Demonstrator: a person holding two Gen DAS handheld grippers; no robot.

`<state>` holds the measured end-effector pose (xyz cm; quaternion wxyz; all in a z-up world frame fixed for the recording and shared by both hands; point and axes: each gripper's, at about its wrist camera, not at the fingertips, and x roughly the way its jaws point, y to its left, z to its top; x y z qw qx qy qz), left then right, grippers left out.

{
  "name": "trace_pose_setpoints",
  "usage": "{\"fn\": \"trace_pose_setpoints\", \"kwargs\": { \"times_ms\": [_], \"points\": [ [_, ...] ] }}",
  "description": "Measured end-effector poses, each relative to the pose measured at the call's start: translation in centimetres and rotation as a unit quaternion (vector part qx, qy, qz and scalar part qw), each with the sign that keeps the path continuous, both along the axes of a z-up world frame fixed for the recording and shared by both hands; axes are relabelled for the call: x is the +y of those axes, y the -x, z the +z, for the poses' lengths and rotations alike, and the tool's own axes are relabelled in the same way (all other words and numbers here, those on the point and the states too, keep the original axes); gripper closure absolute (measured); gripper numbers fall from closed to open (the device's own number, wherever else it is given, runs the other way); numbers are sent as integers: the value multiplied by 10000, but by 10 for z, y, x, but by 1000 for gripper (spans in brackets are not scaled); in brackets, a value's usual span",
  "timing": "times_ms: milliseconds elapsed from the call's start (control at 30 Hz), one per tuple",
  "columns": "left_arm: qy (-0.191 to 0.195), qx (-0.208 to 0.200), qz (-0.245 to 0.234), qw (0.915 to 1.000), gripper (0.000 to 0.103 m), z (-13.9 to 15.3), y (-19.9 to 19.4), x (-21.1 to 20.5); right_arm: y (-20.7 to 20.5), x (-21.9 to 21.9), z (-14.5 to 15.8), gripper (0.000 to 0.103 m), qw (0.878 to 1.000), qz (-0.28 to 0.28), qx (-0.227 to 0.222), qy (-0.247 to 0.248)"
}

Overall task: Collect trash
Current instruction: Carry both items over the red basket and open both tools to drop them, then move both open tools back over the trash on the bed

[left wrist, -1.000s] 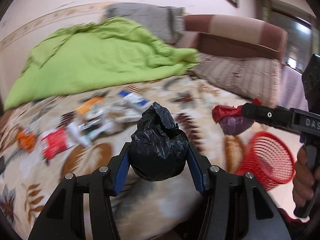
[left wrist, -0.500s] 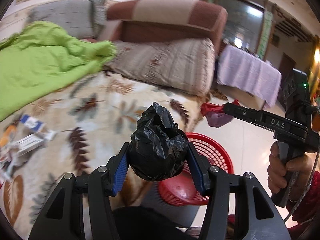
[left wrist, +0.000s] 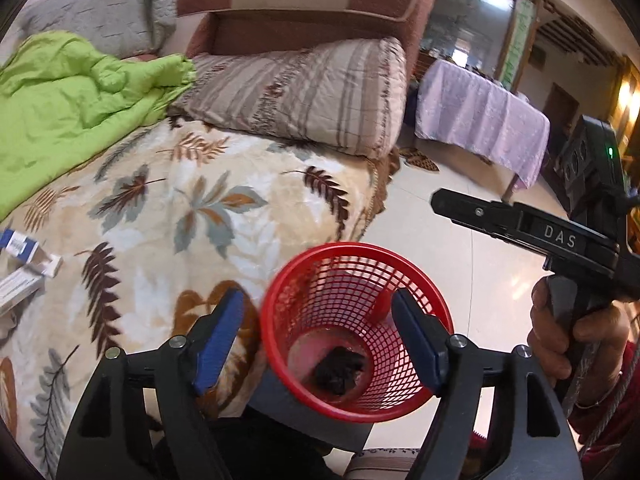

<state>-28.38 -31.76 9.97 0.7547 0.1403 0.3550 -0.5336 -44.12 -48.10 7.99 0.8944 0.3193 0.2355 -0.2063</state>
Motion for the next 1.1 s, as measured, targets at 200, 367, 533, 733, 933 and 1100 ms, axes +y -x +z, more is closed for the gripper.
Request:
{"fn": "trace_pose_setpoints", "kwargs": {
  "times_ms": [200, 367, 533, 733, 933, 1100],
  "points": [
    [113, 55, 515, 9986, 27, 7, -26, 36, -16, 11, 7, 41, 9998, 176, -105, 8],
    [159, 64, 1037, 9945, 27, 11, -51, 80, -53, 45, 10, 40, 9970, 756, -148, 8],
    [175, 95, 1608, 9868, 27, 9, -76, 132, -99, 90, 9, 36, 9896, 1423, -51, 183],
    [140, 114, 2324, 9725, 27, 1, -103, 198, -160, 151, 3, 36, 9742, 2237, 95, 289],
    [252, 160, 3339, 9421, 27, 0, -140, 278, -215, 205, -8, 36, 9579, 2836, 239, 367],
    [321, 103, 4254, 9044, 27, 4, -173, 344, -250, 232, -15, 36, 9497, 3104, 286, 313]
  ]
}}
